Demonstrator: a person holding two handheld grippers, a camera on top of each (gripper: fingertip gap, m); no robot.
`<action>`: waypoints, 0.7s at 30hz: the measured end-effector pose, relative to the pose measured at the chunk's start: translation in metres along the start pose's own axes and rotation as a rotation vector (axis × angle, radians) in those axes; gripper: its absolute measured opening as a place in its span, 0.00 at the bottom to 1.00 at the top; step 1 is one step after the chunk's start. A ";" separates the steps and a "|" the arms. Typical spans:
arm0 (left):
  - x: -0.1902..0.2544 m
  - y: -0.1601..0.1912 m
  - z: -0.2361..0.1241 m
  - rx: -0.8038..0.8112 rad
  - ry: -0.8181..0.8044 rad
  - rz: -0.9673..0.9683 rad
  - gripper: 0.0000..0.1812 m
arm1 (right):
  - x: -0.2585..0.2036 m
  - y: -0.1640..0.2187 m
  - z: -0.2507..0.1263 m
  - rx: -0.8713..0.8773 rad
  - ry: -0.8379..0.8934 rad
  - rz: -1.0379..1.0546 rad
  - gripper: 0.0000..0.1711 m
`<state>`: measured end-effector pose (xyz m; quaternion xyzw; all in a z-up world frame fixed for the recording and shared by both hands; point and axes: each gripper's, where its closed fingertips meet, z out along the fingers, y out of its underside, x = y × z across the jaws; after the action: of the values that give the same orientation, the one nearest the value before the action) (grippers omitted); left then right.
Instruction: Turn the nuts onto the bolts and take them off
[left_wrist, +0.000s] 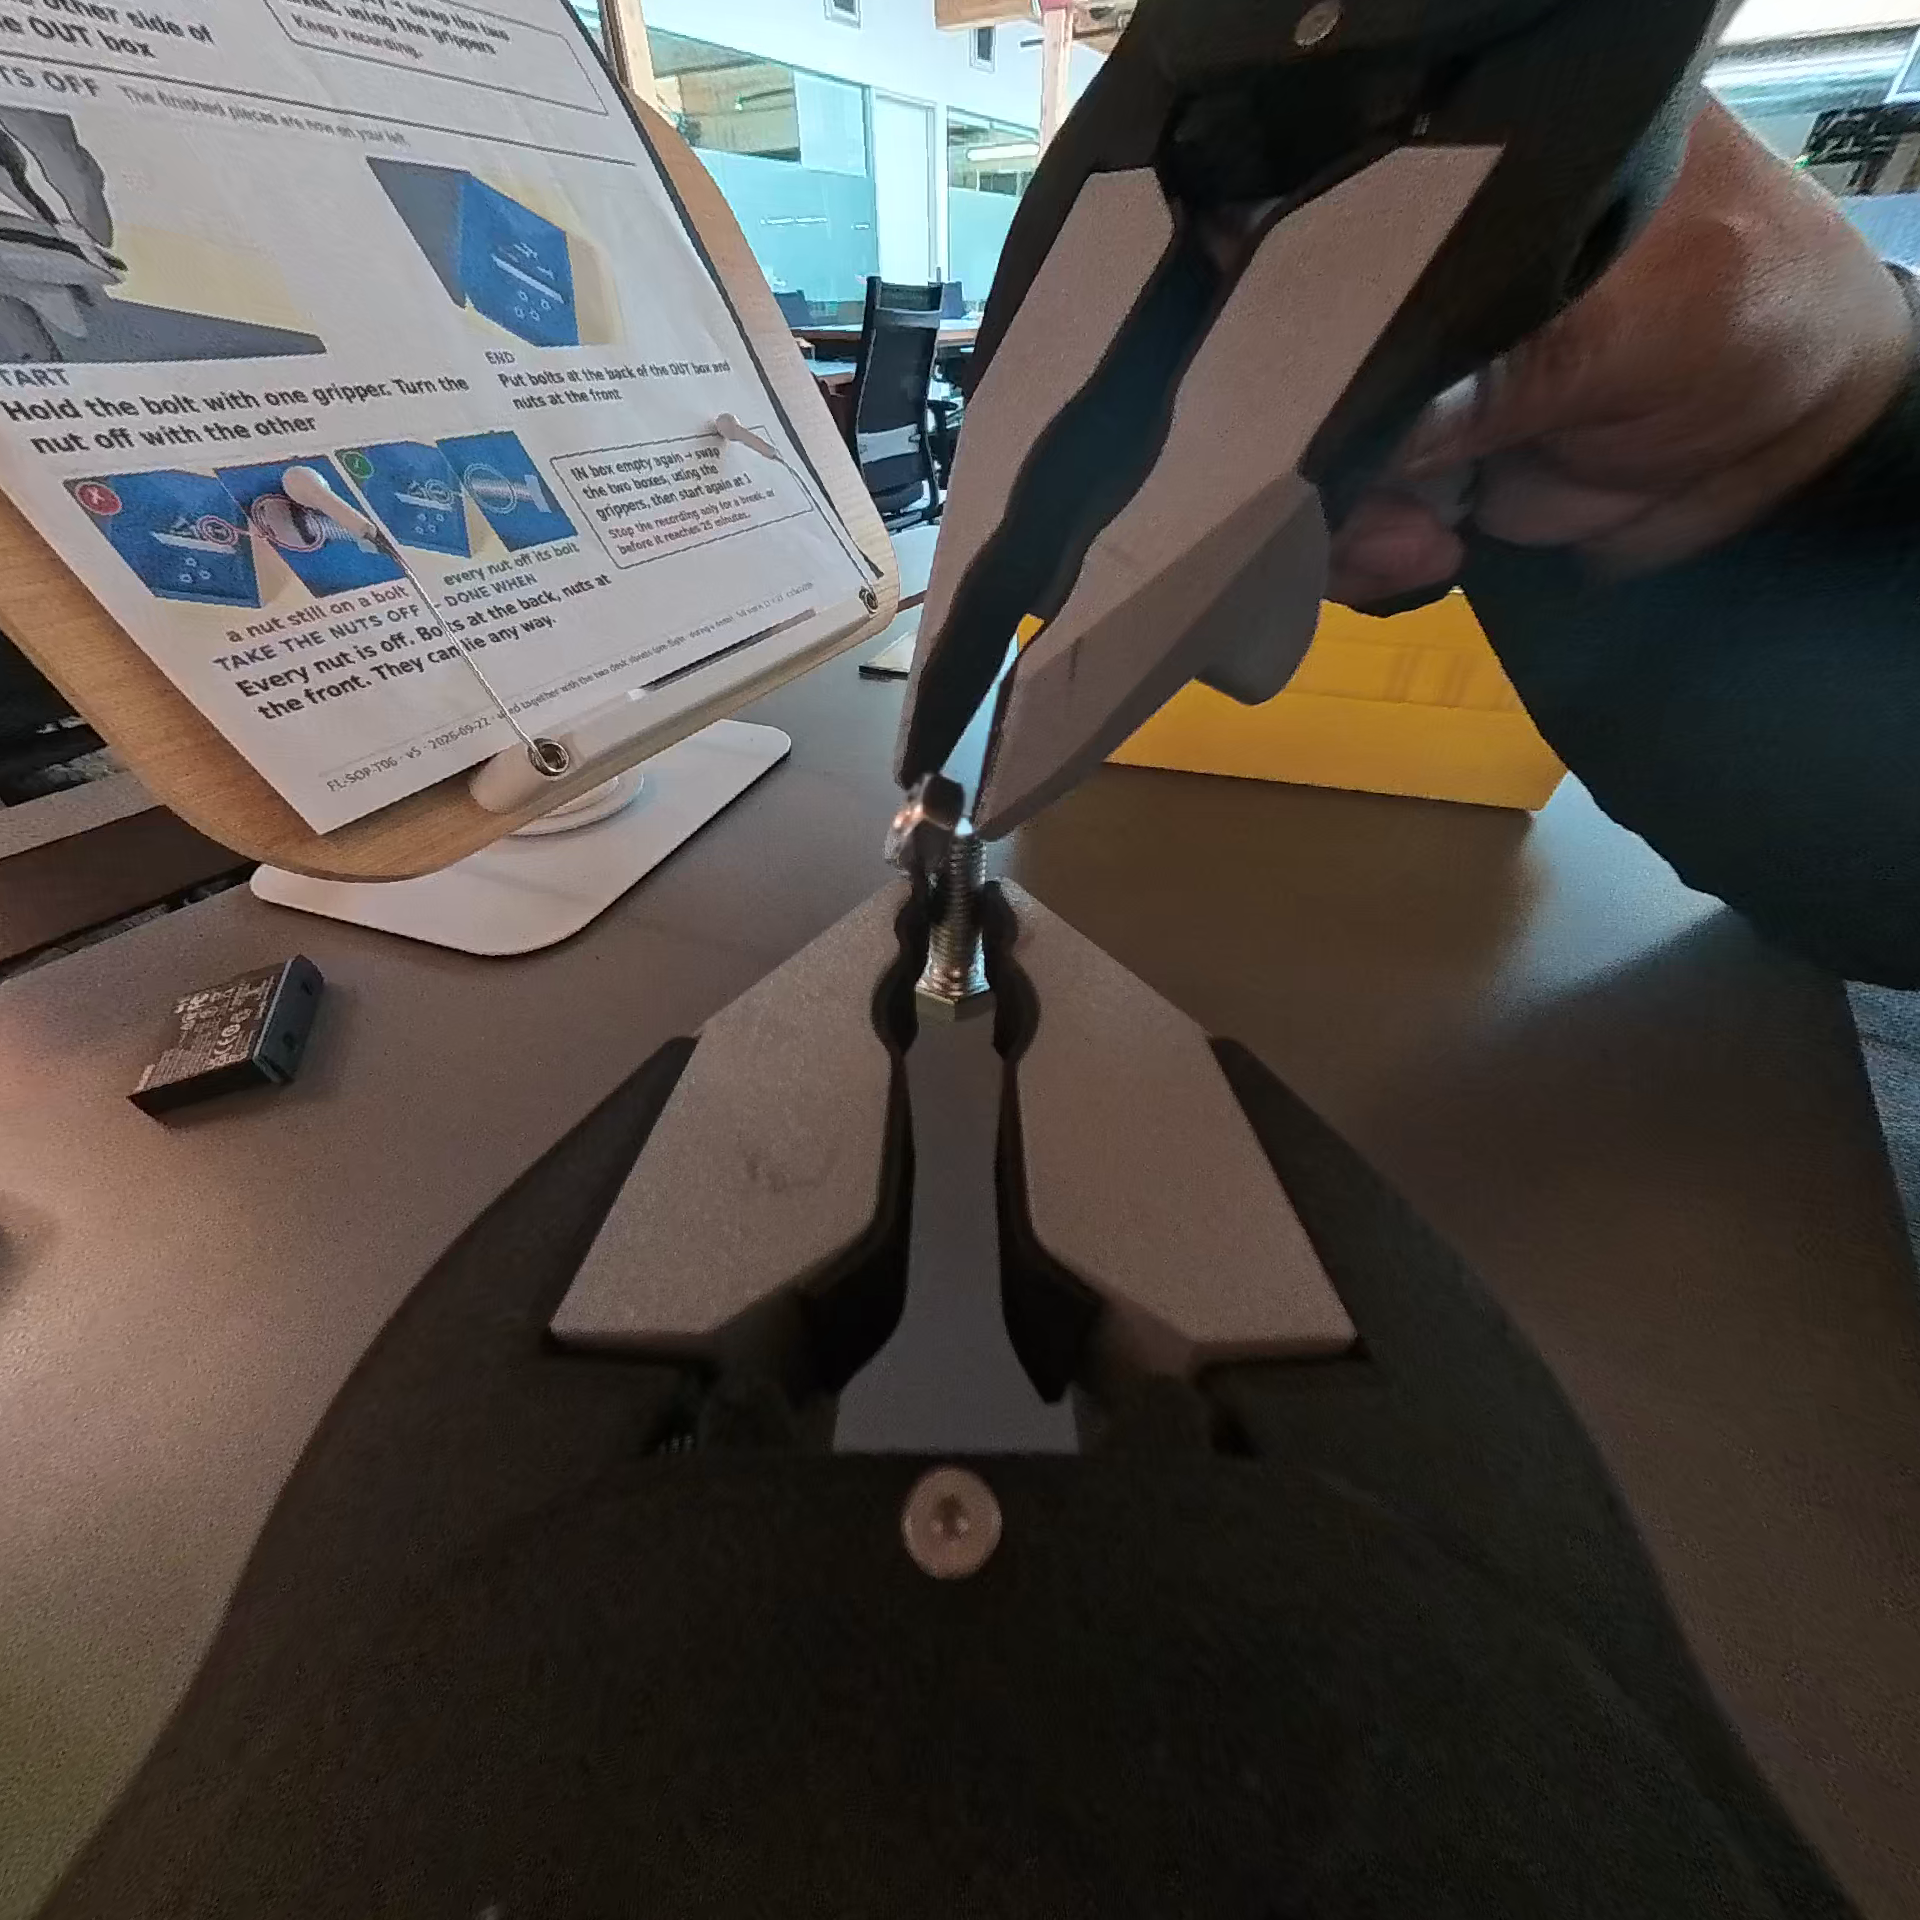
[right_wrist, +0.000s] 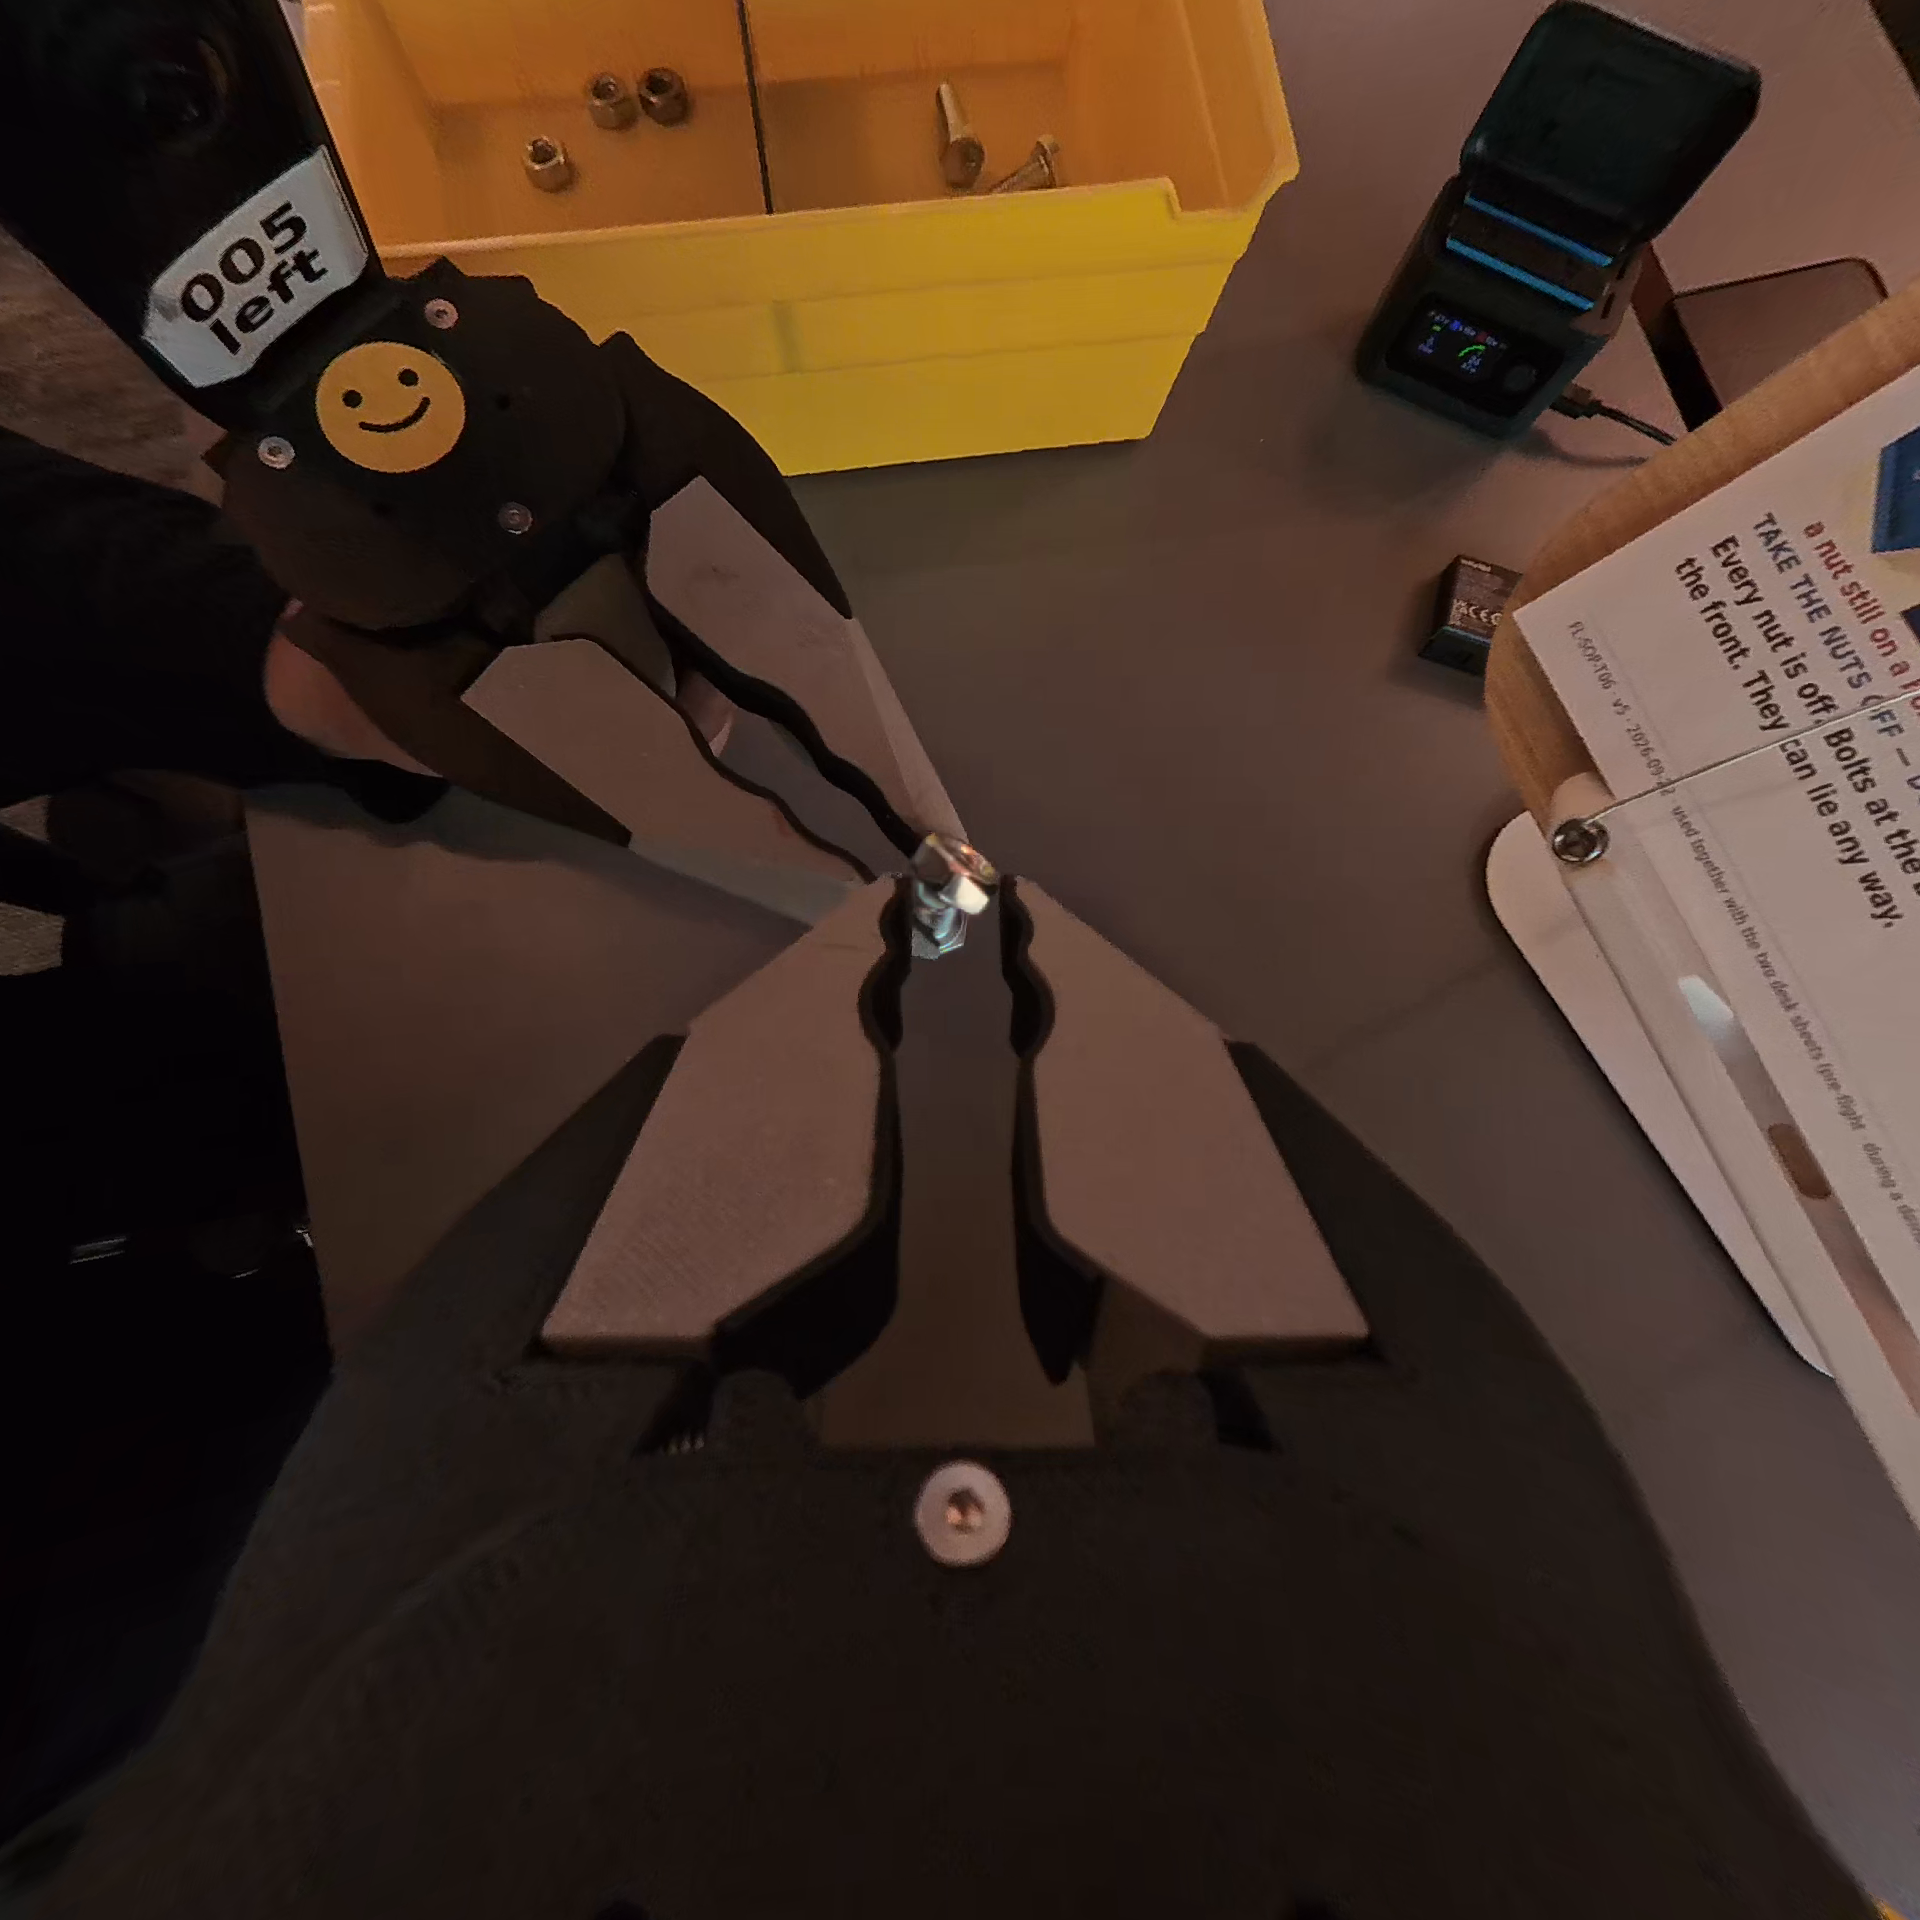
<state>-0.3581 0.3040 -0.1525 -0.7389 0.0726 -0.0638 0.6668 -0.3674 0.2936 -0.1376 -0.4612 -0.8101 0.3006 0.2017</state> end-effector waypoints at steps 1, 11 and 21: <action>0.000 0.000 0.000 -0.001 0.001 0.000 0.04 | 0.000 0.001 0.001 -0.005 0.004 -0.007 0.07; 0.000 0.003 0.001 -0.018 -0.010 0.024 0.04 | 0.000 0.003 0.003 -0.008 -0.010 -0.057 0.07; 0.005 0.008 0.004 -0.060 -0.026 0.117 0.04 | -0.006 0.003 0.004 0.006 -0.085 -0.019 0.08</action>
<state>-0.3527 0.3064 -0.1612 -0.7538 0.1087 -0.0128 0.6479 -0.3646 0.2884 -0.1426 -0.4398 -0.8214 0.3204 0.1712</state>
